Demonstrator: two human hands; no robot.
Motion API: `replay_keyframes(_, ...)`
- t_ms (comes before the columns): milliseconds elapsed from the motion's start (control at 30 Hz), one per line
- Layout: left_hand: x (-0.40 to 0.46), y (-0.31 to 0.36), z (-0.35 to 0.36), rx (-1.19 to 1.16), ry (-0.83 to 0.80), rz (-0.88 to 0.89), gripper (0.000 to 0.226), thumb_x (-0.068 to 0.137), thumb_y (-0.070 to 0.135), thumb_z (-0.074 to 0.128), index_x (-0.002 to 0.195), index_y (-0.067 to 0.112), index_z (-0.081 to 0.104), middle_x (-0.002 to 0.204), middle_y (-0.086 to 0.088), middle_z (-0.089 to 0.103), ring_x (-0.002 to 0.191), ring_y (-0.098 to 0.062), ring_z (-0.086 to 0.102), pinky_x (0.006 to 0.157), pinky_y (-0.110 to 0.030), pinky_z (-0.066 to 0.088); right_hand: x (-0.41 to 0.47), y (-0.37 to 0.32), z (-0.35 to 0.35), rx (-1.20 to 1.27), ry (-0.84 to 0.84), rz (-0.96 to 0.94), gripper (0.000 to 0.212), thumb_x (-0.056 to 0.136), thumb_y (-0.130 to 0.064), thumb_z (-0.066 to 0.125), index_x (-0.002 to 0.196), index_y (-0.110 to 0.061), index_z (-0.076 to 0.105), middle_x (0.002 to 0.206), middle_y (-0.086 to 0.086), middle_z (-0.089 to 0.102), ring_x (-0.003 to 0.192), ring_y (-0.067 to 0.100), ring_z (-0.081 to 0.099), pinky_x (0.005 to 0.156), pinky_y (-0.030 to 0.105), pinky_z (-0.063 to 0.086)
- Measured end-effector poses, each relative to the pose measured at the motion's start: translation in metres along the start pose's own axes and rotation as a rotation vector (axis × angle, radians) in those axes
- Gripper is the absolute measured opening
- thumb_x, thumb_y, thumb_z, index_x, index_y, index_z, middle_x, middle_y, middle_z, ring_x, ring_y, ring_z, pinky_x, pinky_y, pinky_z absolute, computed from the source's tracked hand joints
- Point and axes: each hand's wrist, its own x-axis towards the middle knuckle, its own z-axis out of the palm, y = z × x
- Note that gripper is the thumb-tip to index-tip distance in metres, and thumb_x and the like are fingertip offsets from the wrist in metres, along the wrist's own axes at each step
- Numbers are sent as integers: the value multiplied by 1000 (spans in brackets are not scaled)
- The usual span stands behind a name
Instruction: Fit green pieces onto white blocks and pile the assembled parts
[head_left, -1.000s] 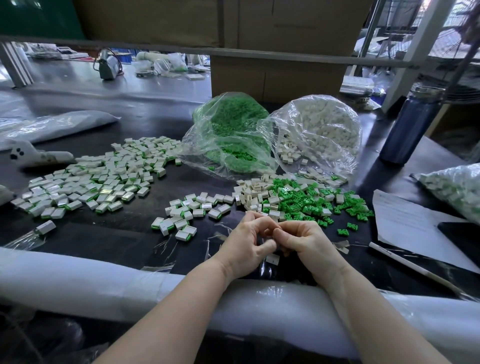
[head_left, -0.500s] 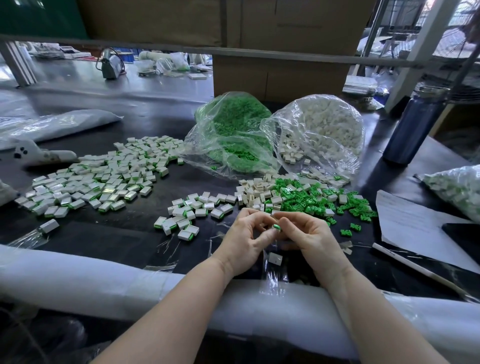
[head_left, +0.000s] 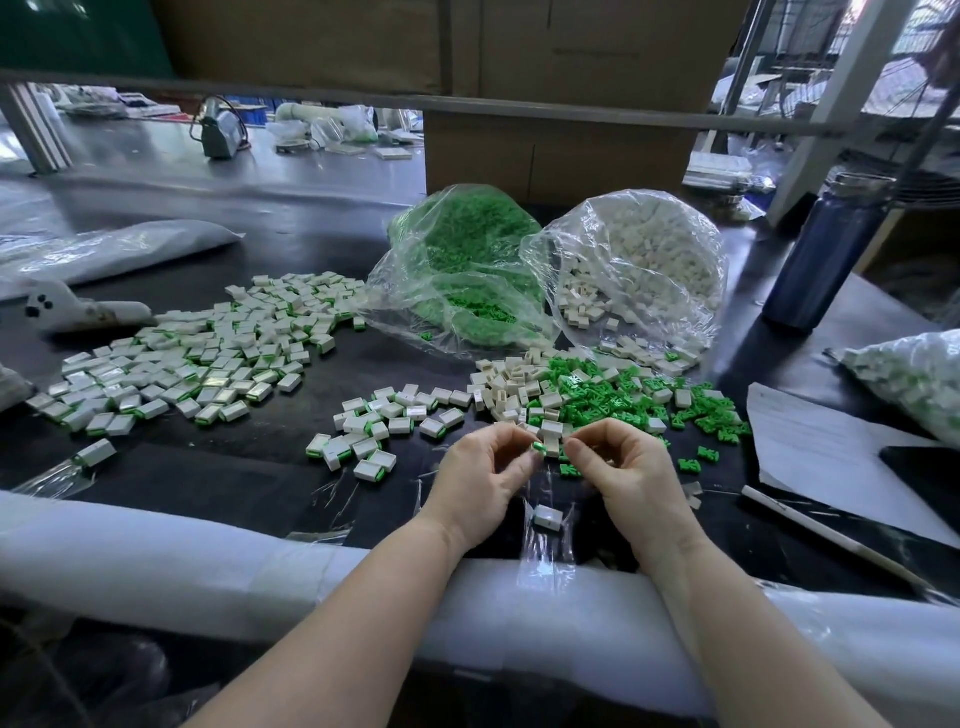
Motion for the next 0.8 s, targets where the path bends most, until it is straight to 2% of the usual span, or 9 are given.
replay_keyframes(100,0,-2,-1,-59,151,-68,18,88,8,60,96,24,64,83,5,64,79,-15,64,78,-24,55,1,2,-3,-78,185,-7,15,83,-13,69,70,-20,64,62,-8,63,59,-2,56,57,11,46)
replay_keyframes(167,1,-4,-3,5,281,-79,21,89,8,59,99,25,65,84,4,64,76,-11,63,75,-17,52,2,4,-5,-109,283,31,14,84,-14,68,71,-18,64,69,-2,64,65,5,57,61,14,46)
replay_keyframes(267,2,-6,-8,142,464,-71,25,89,6,58,110,15,67,100,1,59,74,0,53,71,4,36,5,8,-9,-172,379,97,10,85,-16,68,76,-11,66,75,7,65,73,20,58,68,28,46)
replay_keyframes(367,3,-7,-10,227,482,-119,29,88,5,58,117,6,63,118,-7,48,87,-6,46,75,11,22,6,10,-10,-230,393,130,9,84,-16,68,78,-10,66,75,7,65,75,23,59,72,34,48)
replay_keyframes(400,4,-8,-10,262,468,-145,31,89,6,58,120,4,60,124,-9,43,96,-10,45,81,8,20,6,10,-9,-248,386,139,8,84,-16,68,78,-12,66,76,6,65,76,23,59,74,35,49)
replay_keyframes(467,4,-9,-9,326,420,-199,37,90,10,57,126,2,54,132,-9,35,115,-18,42,95,-7,25,6,10,-9,-280,364,156,6,84,-14,67,78,-14,66,78,5,66,80,23,60,78,37,50)
replay_keyframes(533,4,-8,-8,381,373,-242,40,91,14,56,128,0,51,137,-9,30,123,-24,38,102,-19,26,5,9,-9,-298,339,168,8,84,-11,67,77,-16,65,79,4,66,83,23,61,81,39,50)
replay_keyframes(667,3,-7,-5,523,307,-261,43,92,20,53,132,3,46,145,-9,22,134,-26,22,109,-23,15,4,9,-9,-370,283,163,12,84,-9,66,77,-19,64,83,4,66,82,21,61,80,35,50)
replay_keyframes(800,1,-6,-1,627,278,-156,46,92,23,52,137,17,42,144,-5,21,137,-22,14,114,-32,14,3,8,-7,-481,225,157,11,84,-11,65,80,-21,65,88,4,65,79,18,58,66,25,42)
